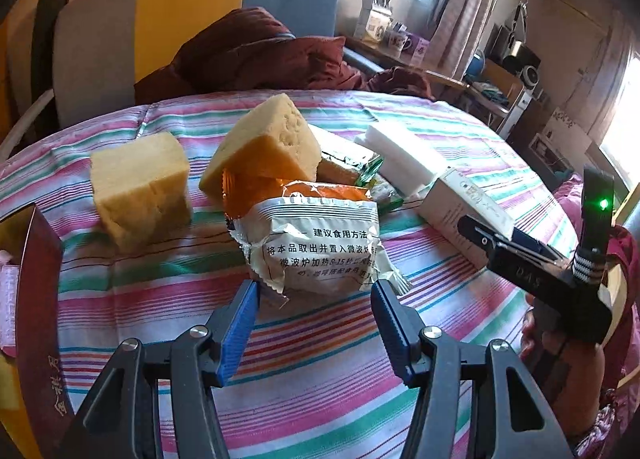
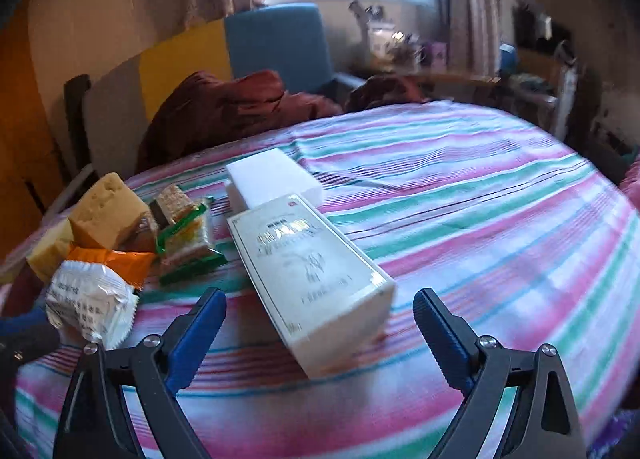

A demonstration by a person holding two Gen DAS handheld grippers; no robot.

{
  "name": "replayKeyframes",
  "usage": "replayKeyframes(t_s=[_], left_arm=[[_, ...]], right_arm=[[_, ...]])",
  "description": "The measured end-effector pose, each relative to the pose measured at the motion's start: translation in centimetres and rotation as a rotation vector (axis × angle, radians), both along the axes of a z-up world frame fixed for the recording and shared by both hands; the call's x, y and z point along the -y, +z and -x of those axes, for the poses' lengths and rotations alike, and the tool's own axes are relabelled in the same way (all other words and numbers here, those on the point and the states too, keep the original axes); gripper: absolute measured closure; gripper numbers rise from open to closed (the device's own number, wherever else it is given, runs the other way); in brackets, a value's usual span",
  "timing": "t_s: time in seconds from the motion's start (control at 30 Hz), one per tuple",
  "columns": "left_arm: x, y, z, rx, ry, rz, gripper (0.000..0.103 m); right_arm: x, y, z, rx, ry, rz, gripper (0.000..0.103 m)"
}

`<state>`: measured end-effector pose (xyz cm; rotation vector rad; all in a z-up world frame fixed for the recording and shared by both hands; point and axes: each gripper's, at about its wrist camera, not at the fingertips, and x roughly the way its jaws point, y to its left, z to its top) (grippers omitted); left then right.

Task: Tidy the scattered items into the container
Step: 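Grasp the white-orange snack bag with the left gripper while the right gripper grasps the white box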

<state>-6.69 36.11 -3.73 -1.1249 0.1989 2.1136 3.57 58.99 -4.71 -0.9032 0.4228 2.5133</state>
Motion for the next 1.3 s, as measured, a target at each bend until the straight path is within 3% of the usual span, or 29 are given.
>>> replayKeyframes(t_s=[0.03,0.07,0.1,0.17,0.3,0.5,0.63,0.73,0.83,0.97,1.1,1.3], left_arm=[[-0.1,0.0,0.0,-0.003,0.002,0.005,0.044],[-0.2,-0.1,0.1,-0.006,0.005,0.008,0.044],[-0.4,-0.1,0.2,-0.007,0.007,0.011,0.044],[-0.5,-0.1,0.2,0.001,0.012,0.014,0.044],[0.1,0.3,-0.4,0.019,0.023,-0.025,0.044],[-1.0,1.0,-1.0,-0.006,0.009,-0.006,0.037],[-2.3,1.1,-0.9,-0.047,0.008,0.047,0.031],[-3.2,1.1,-0.5,-0.081,0.006,0.081,0.019],[-3.6,1.1,-0.1,-0.144,0.019,0.102,0.018],[-4.1,0.3,1.0,-0.153,0.028,0.109,0.018],[-4.1,-0.9,1.6,-0.151,0.030,0.088,0.019],[-3.0,-1.5,2.6,-0.107,0.070,-0.018,0.019]], right_arm=[[-0.1,-0.1,0.2,0.005,0.004,0.009,0.010],[-0.2,-0.3,0.5,0.012,0.011,0.019,0.015],[-0.3,-0.5,0.7,0.020,0.022,0.030,0.027],[-0.1,-0.8,0.8,0.024,0.042,0.045,0.037],[1.2,-0.9,0.1,0.003,0.059,0.056,0.043],[3.5,-1.7,-0.5,-0.003,0.076,0.045,0.046],[3.5,-1.9,-0.5,-0.009,0.074,0.053,0.046],[3.5,-2.0,-0.6,-0.013,0.075,0.057,0.046],[3.4,-2.0,-0.5,-0.010,0.075,0.056,0.045],[3.3,-2.0,-0.5,-0.011,0.075,0.054,0.045],[3.3,-2.0,-0.5,-0.022,0.079,0.061,0.044],[3.4,-1.9,-0.2,-0.009,0.082,0.053,0.037]])
